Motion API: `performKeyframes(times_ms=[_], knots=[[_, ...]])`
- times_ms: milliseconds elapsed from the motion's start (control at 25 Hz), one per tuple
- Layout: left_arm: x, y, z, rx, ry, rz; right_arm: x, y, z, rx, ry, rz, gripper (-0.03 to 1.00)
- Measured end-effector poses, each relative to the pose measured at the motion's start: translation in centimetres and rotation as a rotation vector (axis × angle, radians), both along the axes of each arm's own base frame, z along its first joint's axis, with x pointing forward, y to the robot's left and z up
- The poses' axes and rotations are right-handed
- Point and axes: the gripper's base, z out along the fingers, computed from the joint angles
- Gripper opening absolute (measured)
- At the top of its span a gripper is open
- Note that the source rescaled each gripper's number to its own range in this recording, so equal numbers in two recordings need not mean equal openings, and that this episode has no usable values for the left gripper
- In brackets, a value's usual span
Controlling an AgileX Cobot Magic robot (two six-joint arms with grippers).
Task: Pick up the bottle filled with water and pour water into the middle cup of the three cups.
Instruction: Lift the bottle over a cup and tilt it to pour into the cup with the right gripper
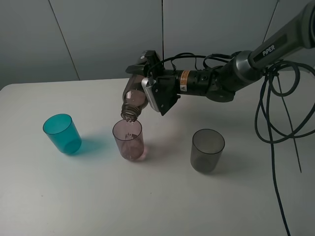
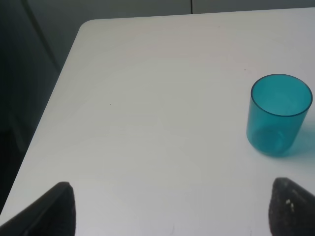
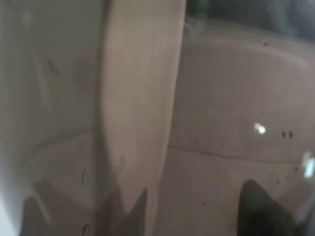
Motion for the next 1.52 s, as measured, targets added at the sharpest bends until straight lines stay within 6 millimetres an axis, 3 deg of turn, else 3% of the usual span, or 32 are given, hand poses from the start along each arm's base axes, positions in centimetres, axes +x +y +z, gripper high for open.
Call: performKeyframes(times_ms=[1520], knots=[[0.0,0.0,0.0,0.000,0.000,0.000,-0.4,0.5,1.5,0.042,-0.204,0.073,0.00]])
